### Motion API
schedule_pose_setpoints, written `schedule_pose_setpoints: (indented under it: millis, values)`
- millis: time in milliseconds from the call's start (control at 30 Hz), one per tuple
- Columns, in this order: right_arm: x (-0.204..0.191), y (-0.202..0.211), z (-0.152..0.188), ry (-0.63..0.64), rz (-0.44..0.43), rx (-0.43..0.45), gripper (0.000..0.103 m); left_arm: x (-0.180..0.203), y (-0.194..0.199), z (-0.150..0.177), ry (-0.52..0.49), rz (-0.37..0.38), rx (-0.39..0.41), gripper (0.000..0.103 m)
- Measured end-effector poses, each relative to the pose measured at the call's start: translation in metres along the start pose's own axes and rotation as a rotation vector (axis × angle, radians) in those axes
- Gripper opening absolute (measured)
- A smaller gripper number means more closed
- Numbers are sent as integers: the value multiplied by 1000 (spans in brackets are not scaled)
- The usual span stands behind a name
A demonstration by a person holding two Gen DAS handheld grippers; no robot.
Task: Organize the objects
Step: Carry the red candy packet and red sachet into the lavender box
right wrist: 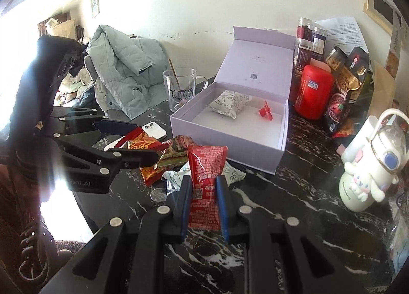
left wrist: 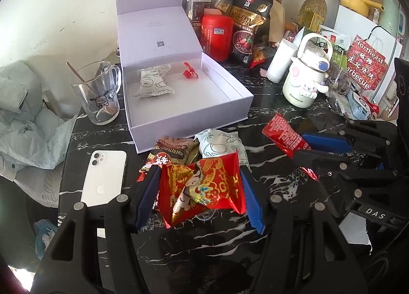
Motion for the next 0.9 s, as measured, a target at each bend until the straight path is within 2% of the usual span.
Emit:
schedule_pose_setpoints:
  millis: [467, 900]
  values:
    - [23, -4, -35, 5, 7, 39, 19, -3, -7, -41, -24, -5, 14, 59]
    - [52, -25, -68, -6, 23, 47, 19, -10, -26, -83, -56, -4, 8, 59]
Point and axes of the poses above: each gripper's, at about its wrist camera, not at the fingertips, and y roughly against the way its jaws point, x to its right, z to its underside, the point moved 8 cm from there along -y, roughly the way its jaws point, and after that the axes turned 10 degrees about -x, right-handed, at the moved point
